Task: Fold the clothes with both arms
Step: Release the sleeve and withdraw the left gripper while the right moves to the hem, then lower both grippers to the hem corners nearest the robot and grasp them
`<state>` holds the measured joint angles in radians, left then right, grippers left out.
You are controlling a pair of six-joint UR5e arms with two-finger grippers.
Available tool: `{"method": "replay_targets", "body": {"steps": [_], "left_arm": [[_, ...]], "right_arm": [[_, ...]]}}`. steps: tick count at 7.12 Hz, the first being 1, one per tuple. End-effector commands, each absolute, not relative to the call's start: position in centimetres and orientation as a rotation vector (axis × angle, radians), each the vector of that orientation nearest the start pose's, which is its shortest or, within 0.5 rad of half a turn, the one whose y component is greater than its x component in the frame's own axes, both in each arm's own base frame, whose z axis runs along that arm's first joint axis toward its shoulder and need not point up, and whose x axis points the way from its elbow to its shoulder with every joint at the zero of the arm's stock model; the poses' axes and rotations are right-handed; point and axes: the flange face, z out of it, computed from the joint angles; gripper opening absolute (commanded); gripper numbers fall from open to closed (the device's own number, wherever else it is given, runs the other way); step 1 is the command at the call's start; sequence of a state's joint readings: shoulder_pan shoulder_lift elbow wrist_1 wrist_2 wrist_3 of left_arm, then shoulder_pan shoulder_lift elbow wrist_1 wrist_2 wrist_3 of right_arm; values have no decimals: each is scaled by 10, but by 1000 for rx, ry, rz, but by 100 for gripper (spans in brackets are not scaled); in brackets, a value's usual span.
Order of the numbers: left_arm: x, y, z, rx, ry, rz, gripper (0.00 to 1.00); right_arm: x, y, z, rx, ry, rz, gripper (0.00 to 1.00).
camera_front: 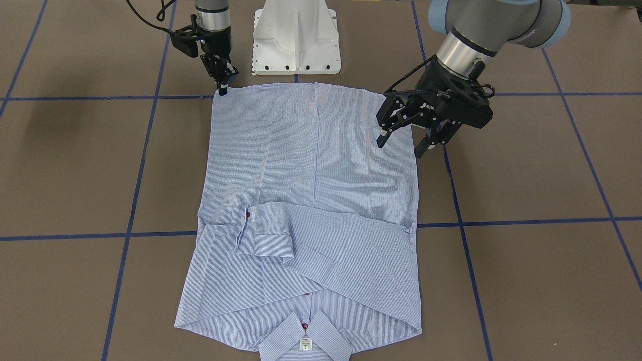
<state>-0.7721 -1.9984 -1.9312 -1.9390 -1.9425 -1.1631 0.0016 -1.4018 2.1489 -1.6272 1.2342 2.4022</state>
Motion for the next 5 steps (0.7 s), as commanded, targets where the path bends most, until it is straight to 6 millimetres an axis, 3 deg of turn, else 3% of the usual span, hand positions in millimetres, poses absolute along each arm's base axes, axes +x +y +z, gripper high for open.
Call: {"method": "replay_targets", "body": {"steps": [1, 2, 3, 5], "left_arm": [[374, -410, 250, 246, 1120, -134, 100], [378, -364, 268, 200, 1106, -200, 100], [368, -344, 274, 151, 1111, -238, 99], [405, -292, 303, 67, 1054, -292, 96]], "right_arm": [[-481, -166, 332, 21, -772, 905, 0], [-479, -166, 337, 26, -762, 905, 0], [-478, -166, 338, 27, -759, 904, 0], [-475, -167, 345, 32, -746, 904, 0]]}}
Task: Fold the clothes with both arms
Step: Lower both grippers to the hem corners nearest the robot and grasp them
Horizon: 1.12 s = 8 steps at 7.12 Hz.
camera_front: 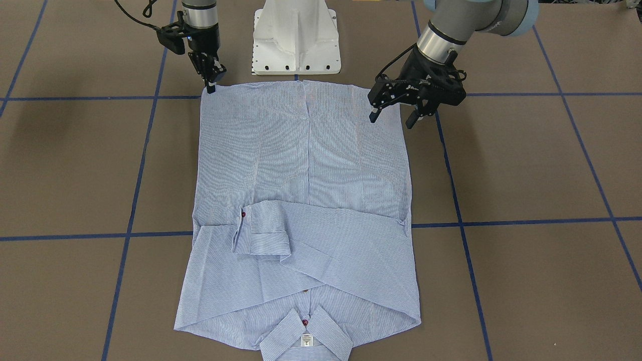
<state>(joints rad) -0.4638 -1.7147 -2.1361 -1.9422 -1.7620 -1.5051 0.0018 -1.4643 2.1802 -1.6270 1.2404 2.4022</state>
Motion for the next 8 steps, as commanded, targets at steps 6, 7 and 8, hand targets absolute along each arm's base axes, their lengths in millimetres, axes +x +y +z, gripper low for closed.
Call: {"method": "replay_targets", "body": {"steps": [6, 7, 8], "left_arm": [[454, -223, 353, -48, 947, -377, 83], [459, -214, 354, -60, 946, -363, 81], [461, -211, 355, -64, 943, -356, 79]], "right_arm": [[-460, -169, 349, 38, -739, 902, 0], [-460, -169, 348, 38, -742, 903, 0], [-460, -169, 348, 38, -741, 903, 0]]}}
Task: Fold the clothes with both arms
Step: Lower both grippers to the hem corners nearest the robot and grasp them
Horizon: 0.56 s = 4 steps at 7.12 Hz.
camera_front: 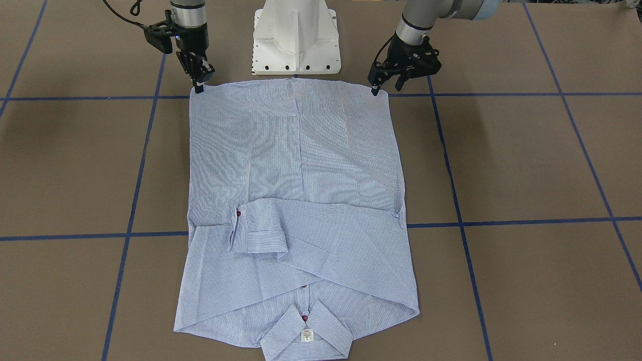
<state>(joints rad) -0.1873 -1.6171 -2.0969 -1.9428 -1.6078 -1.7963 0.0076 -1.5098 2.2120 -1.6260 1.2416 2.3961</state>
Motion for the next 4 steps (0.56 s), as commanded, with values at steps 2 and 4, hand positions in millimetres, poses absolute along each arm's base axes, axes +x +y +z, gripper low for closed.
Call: {"method": "replay_targets", "body": {"steps": [2, 4], "left_arm": [[466, -211, 360, -64, 932, -352, 78], [477, -212, 365, -65, 919, -353, 76]], "right_arm": [[-461, -169, 350, 40, -738, 902, 0], [-461, -169, 350, 40, -738, 902, 0]]}}
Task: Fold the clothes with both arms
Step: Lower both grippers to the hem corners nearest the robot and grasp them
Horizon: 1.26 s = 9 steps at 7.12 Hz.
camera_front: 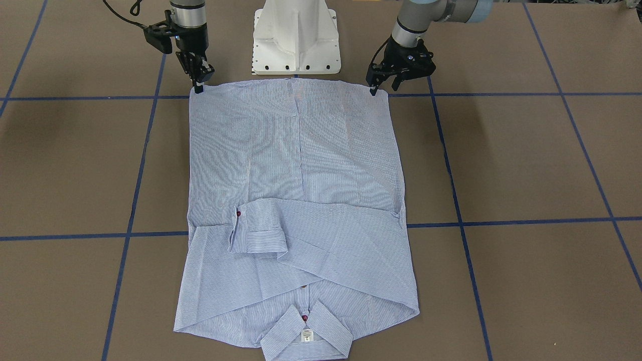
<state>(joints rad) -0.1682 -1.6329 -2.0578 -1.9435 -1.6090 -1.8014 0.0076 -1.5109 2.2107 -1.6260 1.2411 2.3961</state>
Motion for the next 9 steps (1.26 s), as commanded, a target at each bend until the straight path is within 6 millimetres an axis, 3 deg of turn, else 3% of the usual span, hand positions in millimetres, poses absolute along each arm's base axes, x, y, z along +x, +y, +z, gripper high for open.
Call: {"method": "replay_targets", "body": {"steps": [1, 2, 3, 5, 7, 9], "left_arm": [[480, -210, 367, -67, 914, -349, 75], [481, -210, 364, -68, 920, -348, 66], [481, -211, 364, -66, 921, -351, 46], [482, -211, 368, -61, 913, -350, 41], [481, -211, 367, -59, 916, -353, 0], [473, -211, 354, -59, 944, -355, 0]], "right_arm": [[-461, -169, 350, 40, -738, 902, 0], [-461, -169, 350, 40, -738, 902, 0], [-461, -169, 350, 40, -738, 902, 0], [-460, -169, 350, 40, -738, 902, 0], [-460, -169, 348, 38, -741, 903, 0], [-459, -169, 349, 38, -739, 902, 0]]}}
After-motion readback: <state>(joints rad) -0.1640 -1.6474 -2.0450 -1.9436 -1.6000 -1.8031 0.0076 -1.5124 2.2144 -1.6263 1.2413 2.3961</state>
